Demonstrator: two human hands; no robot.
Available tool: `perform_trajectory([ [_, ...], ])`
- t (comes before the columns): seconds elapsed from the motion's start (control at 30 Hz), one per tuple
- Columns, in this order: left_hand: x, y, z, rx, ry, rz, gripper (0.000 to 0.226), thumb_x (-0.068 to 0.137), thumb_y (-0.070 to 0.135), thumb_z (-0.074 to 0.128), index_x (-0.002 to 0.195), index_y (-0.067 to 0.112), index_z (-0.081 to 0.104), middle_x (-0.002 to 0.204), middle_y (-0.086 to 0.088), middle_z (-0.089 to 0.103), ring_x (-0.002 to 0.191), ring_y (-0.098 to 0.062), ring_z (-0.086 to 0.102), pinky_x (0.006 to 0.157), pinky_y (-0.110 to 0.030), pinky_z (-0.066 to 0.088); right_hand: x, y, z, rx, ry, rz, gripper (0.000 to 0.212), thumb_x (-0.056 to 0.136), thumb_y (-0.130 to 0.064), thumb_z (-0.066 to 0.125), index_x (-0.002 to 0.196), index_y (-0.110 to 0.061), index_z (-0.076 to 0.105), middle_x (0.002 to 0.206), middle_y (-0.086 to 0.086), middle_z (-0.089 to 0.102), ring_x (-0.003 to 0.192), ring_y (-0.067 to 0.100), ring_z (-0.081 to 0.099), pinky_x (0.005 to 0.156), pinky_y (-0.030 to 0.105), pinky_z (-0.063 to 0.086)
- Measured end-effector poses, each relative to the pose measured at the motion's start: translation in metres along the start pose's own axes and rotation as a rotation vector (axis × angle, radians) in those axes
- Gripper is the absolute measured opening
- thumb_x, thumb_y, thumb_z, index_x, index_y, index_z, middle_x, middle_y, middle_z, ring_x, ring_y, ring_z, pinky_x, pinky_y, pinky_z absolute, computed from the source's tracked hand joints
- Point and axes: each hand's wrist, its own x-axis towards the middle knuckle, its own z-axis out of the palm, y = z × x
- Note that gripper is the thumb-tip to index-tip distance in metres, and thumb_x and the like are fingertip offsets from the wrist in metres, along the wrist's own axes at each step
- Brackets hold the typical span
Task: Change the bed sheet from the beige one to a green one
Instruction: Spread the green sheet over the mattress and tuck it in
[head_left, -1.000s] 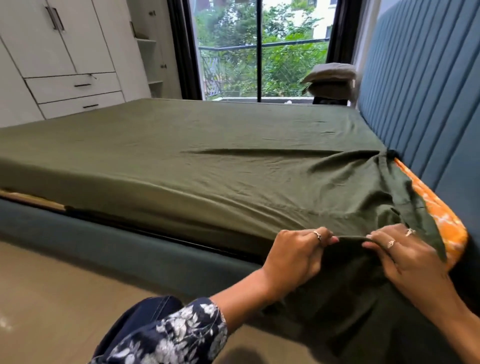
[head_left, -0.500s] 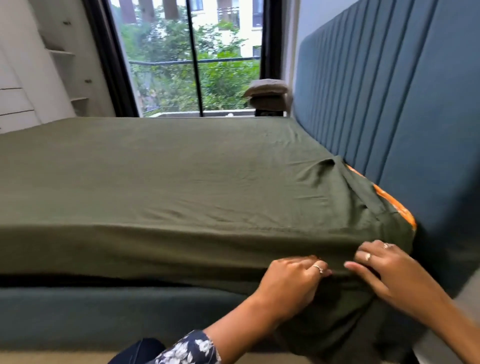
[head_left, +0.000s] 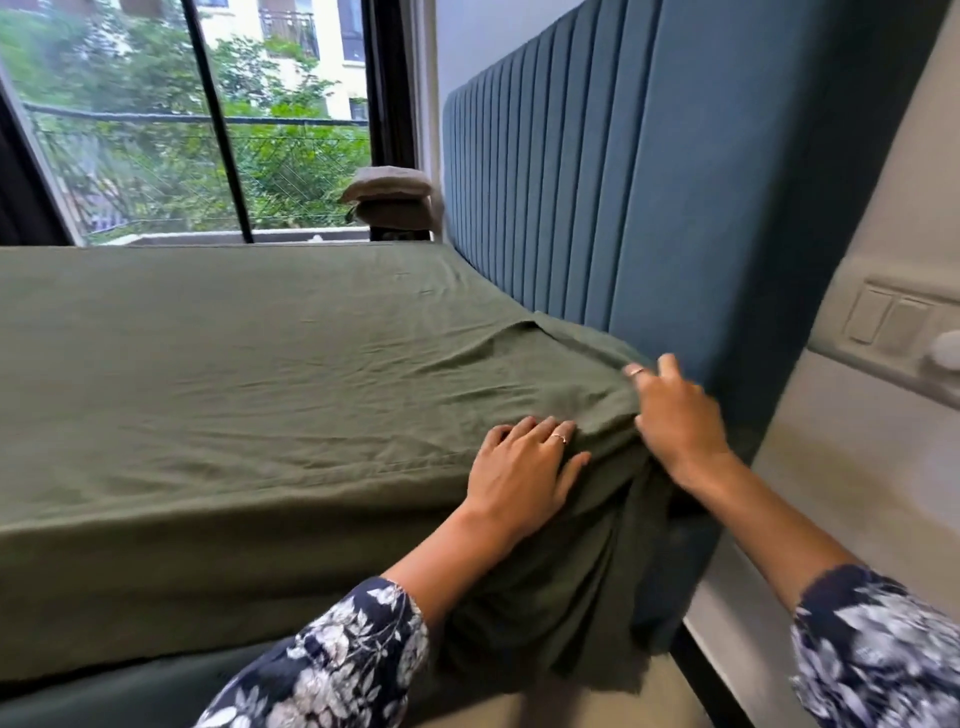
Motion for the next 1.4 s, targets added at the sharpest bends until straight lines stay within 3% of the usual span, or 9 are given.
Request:
perform_trajectory([
  [0.13,0.020,0.018,-0.007,-0.044,0.015,0.066,0.048,0.093,0.052,0.040,0.127,0.023,0.057,0.124,0.005,0.063,0.115,-0.016,0.059,0.089,-0.034,0.047,-0.016,0.033,-0.005,-0.186,0.062,0.061,0.030,0.094,-0.006,0.044,0.123,-0.005,0.053,0.116,0.019,0.048,0.094,0.042,0.061,0.073,0.044,0.050],
  [0.27,0.025,0.031,0.007,-0.076,-0.190,0.201,0.040,0.098,0.037,0.044,0.135,0.021,0.050,0.137,0.000,0.053,0.128,-0.020,0.049,0.098,-0.037,0.043,-0.023,0.041,0.020,0.096,0.009,0.222,0.039,0.088,0.000,0.045,0.126,-0.006,0.054,0.118,0.025,0.057,0.107,0.045,0.056,0.086,0.045,0.047],
  [0.43,0.008,0.030,0.018,-0.112,-0.192,0.280,0.038,0.093,0.028,0.054,0.130,0.023,0.058,0.140,-0.004,0.052,0.128,-0.023,0.050,0.102,-0.035,0.042,-0.040,0.049,0.035,0.237,-0.224,0.363,0.054,0.093,-0.010,0.038,0.139,-0.039,0.045,0.133,0.015,0.053,0.117,0.038,0.054,0.094,0.041,0.045],
  [0.5,0.016,0.028,0.005,-0.267,-0.267,0.225,0.044,0.098,0.033,0.048,0.140,0.019,0.047,0.148,-0.005,0.043,0.136,-0.025,0.039,0.111,-0.037,0.033,-0.038,0.048,0.023,0.100,-0.280,0.317,0.045,0.097,-0.021,0.041,0.137,-0.041,0.045,0.135,0.011,0.053,0.119,0.036,0.053,0.094,0.039,0.045],
  [0.67,0.062,-0.006,-0.025,-0.288,-0.303,0.074,0.046,0.096,0.044,0.048,0.136,0.021,0.052,0.143,0.000,0.048,0.132,-0.017,0.044,0.111,-0.039,0.035,0.001,0.006,-0.014,0.019,0.026,0.090,0.033,0.099,-0.030,0.040,0.123,-0.017,0.057,0.127,0.010,0.049,0.117,0.033,0.046,0.087,0.041,0.044],
  [0.8,0.094,-0.070,-0.016,-0.145,-0.455,-0.063,0.056,0.095,0.050,0.046,0.142,0.020,0.041,0.148,0.000,0.042,0.136,-0.020,0.038,0.112,-0.044,0.032,0.064,-0.042,0.009,0.141,-0.143,-0.071,0.036,0.097,-0.028,0.040,0.122,-0.011,0.061,0.127,0.011,0.052,0.117,0.031,0.049,0.094,0.040,0.044],
  [1.0,0.087,-0.112,0.012,-0.140,-0.757,-0.140,0.070,0.094,0.065,0.028,0.153,0.030,0.012,0.161,0.006,0.007,0.148,-0.020,0.004,0.118,-0.051,0.007,0.133,-0.073,0.063,0.115,-0.362,-0.033,0.050,0.100,-0.037,0.037,0.140,-0.009,0.044,0.145,0.014,0.044,0.132,0.031,0.042,0.109,0.041,0.036],
  [1.2,0.084,-0.113,0.049,-0.182,-0.667,-0.132,0.059,0.093,0.066,0.018,0.148,0.046,0.013,0.159,0.017,0.005,0.147,-0.007,0.000,0.119,-0.044,0.002,0.213,-0.079,0.107,0.213,-0.490,-0.007,0.061,0.102,-0.049,0.018,0.152,-0.013,0.019,0.158,0.012,0.016,0.146,0.028,0.017,0.118,0.041,0.013],
  [1.4,0.087,-0.117,0.049,-0.200,-0.704,-0.147,0.056,0.091,0.068,0.018,0.145,0.054,0.009,0.157,0.024,0.001,0.145,0.000,-0.004,0.119,-0.039,-0.002,0.252,-0.062,0.146,0.023,-0.439,0.129,0.075,0.098,-0.059,0.015,0.147,-0.003,0.029,0.156,0.016,0.024,0.142,0.030,0.026,0.114,0.042,0.023],
])
